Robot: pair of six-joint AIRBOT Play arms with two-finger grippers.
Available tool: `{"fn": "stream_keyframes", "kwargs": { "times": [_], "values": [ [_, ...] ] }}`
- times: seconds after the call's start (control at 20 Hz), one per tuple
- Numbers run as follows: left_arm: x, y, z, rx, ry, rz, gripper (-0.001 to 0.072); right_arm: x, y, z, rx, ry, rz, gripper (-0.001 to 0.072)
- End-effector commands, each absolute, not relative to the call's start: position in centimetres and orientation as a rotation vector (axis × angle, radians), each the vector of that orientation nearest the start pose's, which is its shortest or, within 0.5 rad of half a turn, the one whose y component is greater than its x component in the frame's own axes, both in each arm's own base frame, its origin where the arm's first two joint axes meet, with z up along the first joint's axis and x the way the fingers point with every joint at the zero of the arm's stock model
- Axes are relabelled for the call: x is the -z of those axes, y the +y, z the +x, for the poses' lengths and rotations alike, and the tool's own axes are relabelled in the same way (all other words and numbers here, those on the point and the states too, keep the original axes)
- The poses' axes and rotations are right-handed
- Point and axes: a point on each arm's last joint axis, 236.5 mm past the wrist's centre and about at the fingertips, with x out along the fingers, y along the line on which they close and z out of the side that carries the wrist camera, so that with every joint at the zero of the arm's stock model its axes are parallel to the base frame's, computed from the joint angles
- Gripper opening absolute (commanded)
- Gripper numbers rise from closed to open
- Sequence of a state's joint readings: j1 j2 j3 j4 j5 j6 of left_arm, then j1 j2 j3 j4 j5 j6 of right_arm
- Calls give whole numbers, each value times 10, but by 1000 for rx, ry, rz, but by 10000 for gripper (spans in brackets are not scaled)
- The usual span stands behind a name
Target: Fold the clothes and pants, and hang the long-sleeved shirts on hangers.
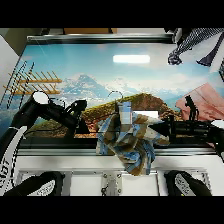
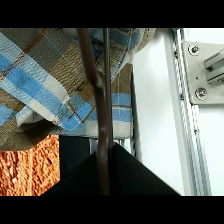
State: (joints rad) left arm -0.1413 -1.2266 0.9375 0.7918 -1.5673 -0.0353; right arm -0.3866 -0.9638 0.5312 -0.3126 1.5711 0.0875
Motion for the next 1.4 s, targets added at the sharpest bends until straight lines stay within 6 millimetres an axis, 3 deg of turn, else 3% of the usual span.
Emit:
{"fn": "stream_keyframes", "kwargs": {
  "times": [0.0,0.1,0.15,0.2,0.25,0.5,0.9,1.0,1.15,1.25,1.35],
  "values": [
    [-25,-198,217,1692,854,457,14,-76,143,246,-1200,582,275,18],
    [-24,-199,222,1668,854,458,16,-76,143,246,-1200,582,275,16],
    [-23,-199,226,1643,865,447,93,-76,143,246,-1200,582,275,15],
    [-22,-200,231,1602,887,425,351,-76,143,246,-1200,582,275,15],
    [-20,-201,240,1528,926,384,473,-76,143,246,-1200,582,275,15],
    [-20,-186,276,1287,1010,228,479,-76,143,246,-1200,582,275,12],
    [-75,-119,346,914,1004,-21,478,-77,143,246,-1194,590,285,10],
    [-84,-101,353,822,999,-87,478,-83,143,248,-1191,566,277,9],
    [-98,-87,353,710,974,-165,478,-119,144,259,-1178,455,254,9],
    [-92,-88,343,631,976,-244,477,-142,143,263,-1158,418,230,9],
    [-74,-100,324,577,1008,-330,478,-161,141,270,-1124,385,184,9]
  ]
}}
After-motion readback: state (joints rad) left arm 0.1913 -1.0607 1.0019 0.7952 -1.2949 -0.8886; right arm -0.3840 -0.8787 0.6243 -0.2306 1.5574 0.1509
